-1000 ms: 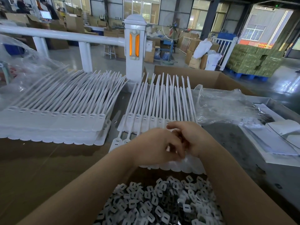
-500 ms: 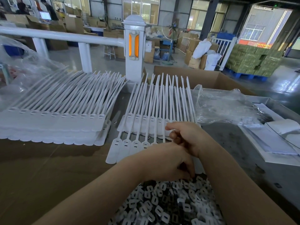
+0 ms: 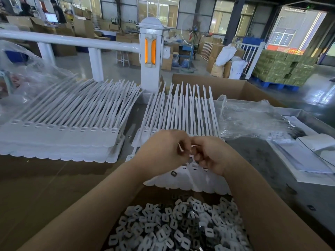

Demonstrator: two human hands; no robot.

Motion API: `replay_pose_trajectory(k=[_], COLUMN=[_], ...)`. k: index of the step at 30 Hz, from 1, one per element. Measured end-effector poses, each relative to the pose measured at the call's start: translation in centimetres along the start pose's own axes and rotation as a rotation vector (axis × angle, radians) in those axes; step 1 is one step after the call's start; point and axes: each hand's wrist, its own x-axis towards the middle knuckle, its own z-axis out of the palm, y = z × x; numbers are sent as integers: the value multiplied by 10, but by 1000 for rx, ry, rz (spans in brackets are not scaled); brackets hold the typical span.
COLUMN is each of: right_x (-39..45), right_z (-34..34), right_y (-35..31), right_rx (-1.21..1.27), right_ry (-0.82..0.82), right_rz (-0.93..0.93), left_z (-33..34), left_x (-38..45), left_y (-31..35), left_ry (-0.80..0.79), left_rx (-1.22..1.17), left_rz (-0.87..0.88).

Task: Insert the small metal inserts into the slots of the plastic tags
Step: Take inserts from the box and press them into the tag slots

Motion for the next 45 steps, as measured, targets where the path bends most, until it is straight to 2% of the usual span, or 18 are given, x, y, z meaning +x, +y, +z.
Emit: replay_pose_trajectory(k=[3, 9, 14, 16, 20, 24, 28, 31, 38, 45], right_x=[-1, -3, -3, -3, -3, -4, -5, -5, -8, -8], right_z=[-1, -4, -7, -8, -8, -6, -7, -8, -7, -3], right_y=[-2, -3, -2, -2, -1, -2, -2, -4, -8, -7], right_rx=[-50, -23, 23, 34, 32, -7, -70, -143, -546, -617], right_ry=[-81, -153, -164, -166, -175, -183, -159, -112, -26, -2], right_rz=[5, -44, -58, -56, -66, -81, -80, -62, -8, -18], left_z=[-2, 0, 0, 2, 3, 3, 1, 2, 8, 8], left_x=[-2, -3, -3, -3, -2, -1, -1, -2, -4, -2], left_y=[-12, -14, -17, -18, -22, -21, -22, -28, -38, -40], left_ry=[134, 188, 192, 192, 141, 115, 66, 54, -77, -85], left_rx=[90, 169, 86, -17, -355, -476, -427, -301, -198, -184], left_rz=[24, 118, 139, 75, -196, -259, -285, -291, -387, -394])
